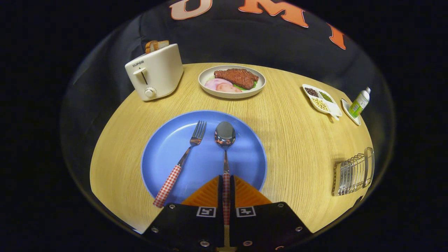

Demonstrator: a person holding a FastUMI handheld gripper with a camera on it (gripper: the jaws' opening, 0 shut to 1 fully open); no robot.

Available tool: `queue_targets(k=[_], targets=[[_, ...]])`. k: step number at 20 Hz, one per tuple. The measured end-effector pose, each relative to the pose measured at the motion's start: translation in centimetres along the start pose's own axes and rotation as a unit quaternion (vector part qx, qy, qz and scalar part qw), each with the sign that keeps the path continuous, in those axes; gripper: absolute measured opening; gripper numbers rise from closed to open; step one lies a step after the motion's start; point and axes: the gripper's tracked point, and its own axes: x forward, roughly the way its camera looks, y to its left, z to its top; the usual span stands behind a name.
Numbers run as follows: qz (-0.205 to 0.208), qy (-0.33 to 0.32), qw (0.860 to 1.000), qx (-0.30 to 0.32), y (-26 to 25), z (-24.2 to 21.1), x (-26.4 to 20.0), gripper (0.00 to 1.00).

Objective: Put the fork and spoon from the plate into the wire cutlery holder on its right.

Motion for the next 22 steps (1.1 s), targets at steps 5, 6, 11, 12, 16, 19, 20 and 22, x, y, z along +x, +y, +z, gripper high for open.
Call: queue_targets(k=[5,6,11,12,16,19,20,22], targets=[[0.008,-0.051,0.998,-0.018,-1.7,3.1,-2.7,0.06],[0.008,-0.065,0.998,-0.021,-2.3,3.9,-3.5,0.06],[-0.003,-0.133,0.991,-0.024,-5.5,7.8,-7.9,0.06],[-0.005,-0.143,0.99,-0.02,-6.2,8.4,-8.7,0.06],[-0.024,-0.166,0.986,0.004,-10.1,9.8,-12.2,0.06],[-0.044,-0.171,0.984,0.025,-13.8,10.1,-14.4,0.06],[-0.053,-0.171,0.983,0.03,-15.0,10.1,-15.0,0.06],[-0.068,-0.171,0.982,0.036,-17.3,10.1,-16.0,0.06]])
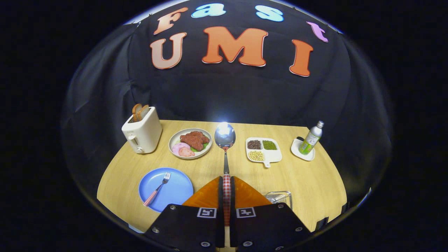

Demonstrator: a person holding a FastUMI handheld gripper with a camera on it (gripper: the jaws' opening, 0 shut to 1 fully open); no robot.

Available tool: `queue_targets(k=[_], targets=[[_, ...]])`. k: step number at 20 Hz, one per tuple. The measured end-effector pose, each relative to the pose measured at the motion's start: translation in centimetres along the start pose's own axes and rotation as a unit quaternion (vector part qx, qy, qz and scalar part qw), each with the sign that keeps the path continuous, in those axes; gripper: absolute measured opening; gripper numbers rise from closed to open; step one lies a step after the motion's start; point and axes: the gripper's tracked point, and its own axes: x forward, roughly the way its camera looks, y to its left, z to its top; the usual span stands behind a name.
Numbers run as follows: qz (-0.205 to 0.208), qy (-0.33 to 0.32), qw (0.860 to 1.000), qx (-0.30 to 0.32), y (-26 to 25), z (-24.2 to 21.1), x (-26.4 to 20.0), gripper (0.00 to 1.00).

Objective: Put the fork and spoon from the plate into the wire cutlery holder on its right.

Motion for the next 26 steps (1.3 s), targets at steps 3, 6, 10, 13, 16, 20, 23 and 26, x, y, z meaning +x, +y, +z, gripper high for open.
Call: queue_targets(k=[3,6,10,13,16,20,23,26], targets=[[-0.019,0.0,1.0,-0.001,-2.8,0.3,-1.1,0.06],[-0.027,0.016,0.999,-0.004,-4.8,-0.4,-2.1,0.06],[-0.034,0.044,0.998,-0.015,-6.6,-1.9,-3.0,0.06],[-0.036,0.082,0.996,-0.023,-8.0,-3.9,-3.2,0.06],[-0.045,0.124,0.99,-0.044,-9.3,-5.9,-3.3,0.06],[-0.058,0.183,0.979,-0.075,-11.1,-8.1,-3.3,0.06],[-0.045,0.235,0.968,-0.075,-11.6,-9.7,-3.5,0.06],[-0.049,0.277,0.954,-0.099,-12.8,-10.8,-3.9,0.06]])
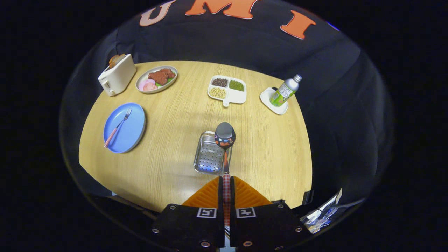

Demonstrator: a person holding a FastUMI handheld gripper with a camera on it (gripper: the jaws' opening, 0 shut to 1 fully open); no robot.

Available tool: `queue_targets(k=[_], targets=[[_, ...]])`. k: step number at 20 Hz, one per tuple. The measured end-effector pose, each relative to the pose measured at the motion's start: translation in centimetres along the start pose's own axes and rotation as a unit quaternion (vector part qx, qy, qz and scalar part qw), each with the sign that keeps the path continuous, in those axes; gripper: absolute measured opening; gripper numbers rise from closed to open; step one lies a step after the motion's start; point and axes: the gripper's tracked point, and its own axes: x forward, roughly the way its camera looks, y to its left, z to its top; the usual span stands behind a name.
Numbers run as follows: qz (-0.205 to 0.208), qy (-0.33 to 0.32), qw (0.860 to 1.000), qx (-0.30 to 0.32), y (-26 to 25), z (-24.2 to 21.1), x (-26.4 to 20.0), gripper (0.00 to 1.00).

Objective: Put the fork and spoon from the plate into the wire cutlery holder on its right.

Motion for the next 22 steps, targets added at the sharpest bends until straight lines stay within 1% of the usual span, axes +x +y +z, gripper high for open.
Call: queue_targets(k=[1,3,5,8,11,12,19,22], targets=[[0.0,0.013,1.0,-0.015,-0.2,-0.3,0.0,0.06],[0.013,0.037,0.999,-0.032,0.2,-0.7,0.3,0.06],[0.028,0.073,0.996,-0.03,0.6,-1.5,0.7,0.06],[0.047,0.099,0.994,-0.03,0.8,-1.5,1.5,0.06],[0.073,0.136,0.988,-0.025,1.6,-1.6,2.4,0.07],[0.074,0.154,0.985,-0.019,1.5,-1.7,2.6,0.06],[0.105,0.212,0.972,0.002,3.0,-2.0,5.2,0.07],[0.099,0.21,0.973,0.006,3.0,-1.4,6.1,0.08]])
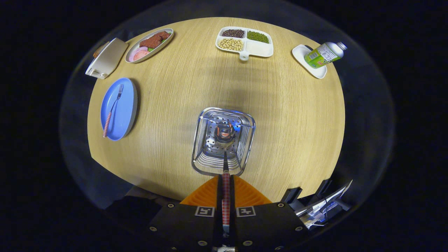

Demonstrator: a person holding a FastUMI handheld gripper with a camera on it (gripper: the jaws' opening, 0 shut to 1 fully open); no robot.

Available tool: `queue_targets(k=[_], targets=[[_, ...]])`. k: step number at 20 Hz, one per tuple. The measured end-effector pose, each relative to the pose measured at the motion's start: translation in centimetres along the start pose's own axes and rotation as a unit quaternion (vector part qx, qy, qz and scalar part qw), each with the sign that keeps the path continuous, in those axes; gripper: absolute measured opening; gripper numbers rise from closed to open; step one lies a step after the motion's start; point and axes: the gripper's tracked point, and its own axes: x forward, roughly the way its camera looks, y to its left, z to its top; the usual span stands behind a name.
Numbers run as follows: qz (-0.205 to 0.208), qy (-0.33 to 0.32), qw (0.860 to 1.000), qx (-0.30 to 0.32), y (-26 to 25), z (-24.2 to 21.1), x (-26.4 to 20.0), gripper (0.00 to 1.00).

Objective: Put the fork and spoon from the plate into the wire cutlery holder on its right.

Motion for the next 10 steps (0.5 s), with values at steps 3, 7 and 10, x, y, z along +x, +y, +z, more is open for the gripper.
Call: queue_targets(k=[3,7,10], targets=[[0.003,-0.009,1.0,0.023,0.0,0.7,-0.1,0.09],[0.01,-0.033,0.997,0.063,-0.3,1.5,-0.7,0.11],[0.006,-0.076,0.994,0.075,-1.0,2.5,-1.9,0.12]])
